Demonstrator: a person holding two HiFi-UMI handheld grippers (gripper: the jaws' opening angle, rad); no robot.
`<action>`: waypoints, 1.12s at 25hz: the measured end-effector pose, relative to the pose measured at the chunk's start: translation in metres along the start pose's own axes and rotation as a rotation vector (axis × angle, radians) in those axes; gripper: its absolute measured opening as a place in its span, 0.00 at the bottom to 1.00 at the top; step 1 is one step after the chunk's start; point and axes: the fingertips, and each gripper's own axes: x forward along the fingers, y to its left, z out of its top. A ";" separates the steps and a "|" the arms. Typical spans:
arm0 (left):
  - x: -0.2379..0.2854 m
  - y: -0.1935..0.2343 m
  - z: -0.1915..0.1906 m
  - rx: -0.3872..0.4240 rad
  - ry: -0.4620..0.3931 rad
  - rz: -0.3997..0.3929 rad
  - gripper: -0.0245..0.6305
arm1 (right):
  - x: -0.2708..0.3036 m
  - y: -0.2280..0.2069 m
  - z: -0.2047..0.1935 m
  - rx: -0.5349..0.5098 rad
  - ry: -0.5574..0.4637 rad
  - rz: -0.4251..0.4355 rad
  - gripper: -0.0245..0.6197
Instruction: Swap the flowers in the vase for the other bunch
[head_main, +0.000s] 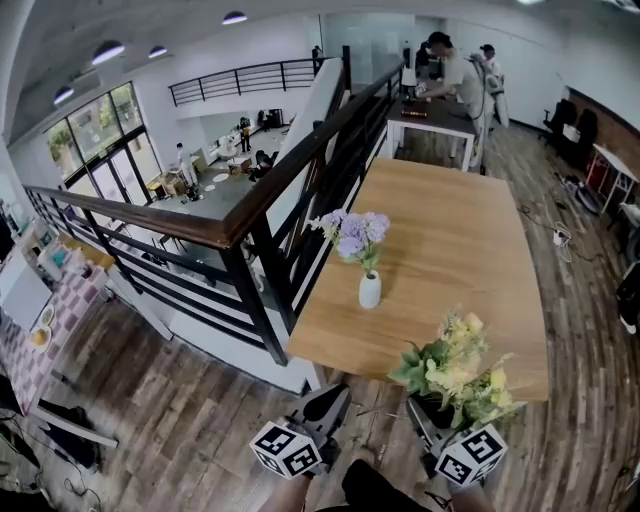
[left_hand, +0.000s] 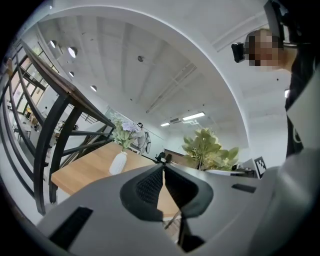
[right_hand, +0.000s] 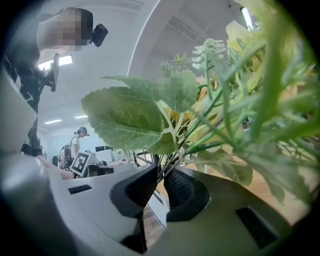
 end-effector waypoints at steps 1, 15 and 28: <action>0.007 0.004 0.001 0.001 0.001 -0.004 0.07 | 0.004 -0.006 0.002 0.002 -0.001 -0.001 0.13; 0.085 0.061 0.013 -0.021 0.014 0.010 0.07 | 0.067 -0.078 0.019 0.028 0.014 -0.004 0.13; 0.155 0.096 0.027 -0.007 0.003 0.014 0.07 | 0.103 -0.145 0.036 0.028 -0.001 -0.007 0.13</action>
